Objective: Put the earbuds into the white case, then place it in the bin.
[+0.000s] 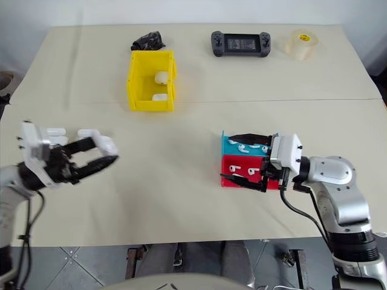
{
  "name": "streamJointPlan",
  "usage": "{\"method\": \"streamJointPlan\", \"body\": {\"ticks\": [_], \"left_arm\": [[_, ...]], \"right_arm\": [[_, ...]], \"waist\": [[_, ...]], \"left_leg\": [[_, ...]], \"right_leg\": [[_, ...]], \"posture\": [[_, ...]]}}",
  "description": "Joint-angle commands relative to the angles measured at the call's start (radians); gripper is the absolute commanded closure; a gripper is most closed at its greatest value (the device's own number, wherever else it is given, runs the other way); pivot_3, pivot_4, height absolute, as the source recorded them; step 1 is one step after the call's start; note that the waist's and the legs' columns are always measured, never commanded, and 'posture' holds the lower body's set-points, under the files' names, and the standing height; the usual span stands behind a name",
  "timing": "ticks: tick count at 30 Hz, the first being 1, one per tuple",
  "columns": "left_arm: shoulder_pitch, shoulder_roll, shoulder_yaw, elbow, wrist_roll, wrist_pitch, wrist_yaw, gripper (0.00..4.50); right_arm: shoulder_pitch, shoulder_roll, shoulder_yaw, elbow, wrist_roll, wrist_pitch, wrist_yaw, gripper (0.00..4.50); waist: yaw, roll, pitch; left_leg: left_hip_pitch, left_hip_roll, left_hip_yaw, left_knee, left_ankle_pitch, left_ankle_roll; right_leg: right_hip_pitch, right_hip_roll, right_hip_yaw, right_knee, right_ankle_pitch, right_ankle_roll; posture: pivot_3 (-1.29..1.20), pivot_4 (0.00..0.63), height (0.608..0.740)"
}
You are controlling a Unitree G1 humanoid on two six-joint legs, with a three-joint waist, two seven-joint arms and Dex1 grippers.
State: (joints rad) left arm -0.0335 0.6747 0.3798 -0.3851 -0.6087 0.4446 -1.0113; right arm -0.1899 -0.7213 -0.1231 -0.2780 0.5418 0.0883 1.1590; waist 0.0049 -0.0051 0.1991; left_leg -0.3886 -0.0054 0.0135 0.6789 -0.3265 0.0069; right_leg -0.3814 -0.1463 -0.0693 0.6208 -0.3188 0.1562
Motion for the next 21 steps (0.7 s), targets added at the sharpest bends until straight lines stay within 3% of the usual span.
{"method": "streamJointPlan", "body": {"ticks": [1,7,12,17,21], "left_arm": [[-0.018,-0.079,-0.141,-0.063,0.019,-0.131,-0.041,1.70],[-0.112,-0.244,-0.358,0.029,0.080,-0.328,-0.111,1.70],[-0.209,-0.364,-0.470,0.170,0.136,-0.487,-0.151,1.70],[-0.273,-0.433,-0.552,0.295,0.187,-0.598,-0.186,1.70],[-0.275,-0.440,-0.576,0.307,0.185,-0.626,-0.198,1.70]], "right_arm": [[0.050,-0.052,-0.095,-0.050,0.027,-0.001,0.004,0.00],[0.225,-0.096,-0.254,-0.116,0.033,0.011,-0.021,0.00],[0.413,-0.095,-0.406,-0.174,0.040,0.032,-0.028,0.00],[0.563,-0.087,-0.509,-0.135,0.012,0.018,-0.004,0.00],[0.604,-0.119,-0.512,-0.160,-0.014,0.038,-0.008,0.00]], "waist": [[0.002,0.001,0.000],[0.025,0.001,0.000],[0.025,0.001,0.000],[0.022,0.002,-0.001],[0.017,0.002,-0.001]], "left_leg": [[0.001,0.000,0.000,0.000,0.000,0.000],[0.002,0.000,0.001,0.003,0.000,0.001],[0.002,-0.003,0.004,0.003,-0.001,0.002],[0.003,-0.004,0.007,0.003,-0.001,0.003],[0.003,-0.004,0.008,0.003,-0.001,0.003]], "right_leg": [[0.001,0.000,0.000,0.000,0.000,0.000],[0.006,0.000,-0.002,-0.001,0.000,0.001],[0.007,0.000,-0.003,-0.002,0.001,0.002],[0.007,0.000,-0.003,-0.003,0.001,0.002],[0.008,0.000,-0.003,-0.004,0.001,0.002]], "posture": [[0.00,0.150,0.740],[0.00,0.150,0.740],[0.00,0.150,0.740],[0.00,0.150,0.740],[0.00,0.150,0.740]]}}
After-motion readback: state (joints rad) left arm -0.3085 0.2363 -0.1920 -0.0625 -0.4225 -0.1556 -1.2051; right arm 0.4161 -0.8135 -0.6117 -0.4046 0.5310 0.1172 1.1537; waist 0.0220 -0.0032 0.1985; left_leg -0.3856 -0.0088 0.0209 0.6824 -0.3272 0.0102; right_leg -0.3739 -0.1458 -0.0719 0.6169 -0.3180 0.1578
